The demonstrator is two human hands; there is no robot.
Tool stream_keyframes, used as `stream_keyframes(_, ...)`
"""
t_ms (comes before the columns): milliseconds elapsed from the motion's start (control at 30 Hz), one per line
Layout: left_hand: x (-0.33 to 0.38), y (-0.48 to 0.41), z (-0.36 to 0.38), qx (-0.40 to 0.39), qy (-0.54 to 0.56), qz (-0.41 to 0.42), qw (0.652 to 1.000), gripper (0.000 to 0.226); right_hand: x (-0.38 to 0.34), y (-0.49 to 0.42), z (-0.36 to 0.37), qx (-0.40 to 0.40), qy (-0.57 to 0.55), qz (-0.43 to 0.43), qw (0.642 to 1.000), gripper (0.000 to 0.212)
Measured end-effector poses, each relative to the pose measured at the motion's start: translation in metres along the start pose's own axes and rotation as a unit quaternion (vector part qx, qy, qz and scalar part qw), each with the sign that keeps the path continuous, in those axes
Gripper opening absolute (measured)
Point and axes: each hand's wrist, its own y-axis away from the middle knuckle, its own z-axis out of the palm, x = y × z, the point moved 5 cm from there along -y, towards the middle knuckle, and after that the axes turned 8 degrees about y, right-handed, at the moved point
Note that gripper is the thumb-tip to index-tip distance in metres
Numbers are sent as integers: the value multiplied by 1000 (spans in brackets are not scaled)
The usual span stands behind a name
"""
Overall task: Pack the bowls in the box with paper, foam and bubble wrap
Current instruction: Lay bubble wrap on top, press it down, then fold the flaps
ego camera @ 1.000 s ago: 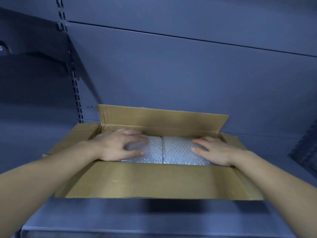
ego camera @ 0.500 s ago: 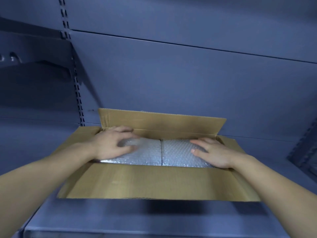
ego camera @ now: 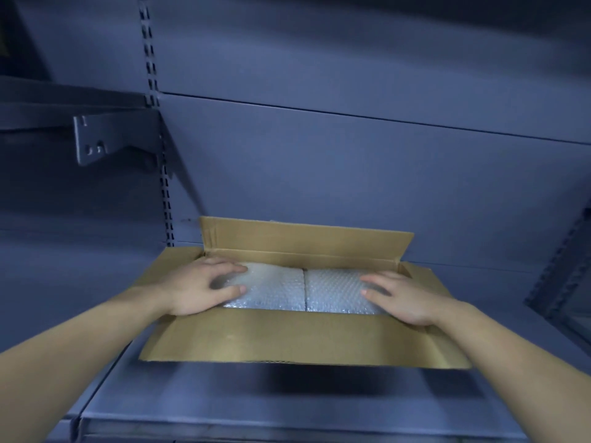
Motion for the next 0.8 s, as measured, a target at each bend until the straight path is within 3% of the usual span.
stream_keyframes(100, 12, 12, 10, 11, 12, 3, 1000, 108, -15, 11, 3, 27, 5, -4, 1000, 53)
stream_keyframes(200, 25, 18, 15, 31, -12, 23, 999, 107, -29, 19, 10, 51, 10, -16, 999, 50)
stream_keyframes(400, 0, 39, 1, 69, -23, -51, 996, 60, -19, 44, 7, 56, -1, 14, 998, 46)
stream_keyframes(600, -10, 54, -5, 111, -34, -165, 979, 48, -4, 54, 0, 101, 46, 106, 988, 46)
stream_keyframes(800, -45, 63, -20, 119, 5, -276, 954, 64, 26, 61, -2, 89, 67, 244, 963, 53)
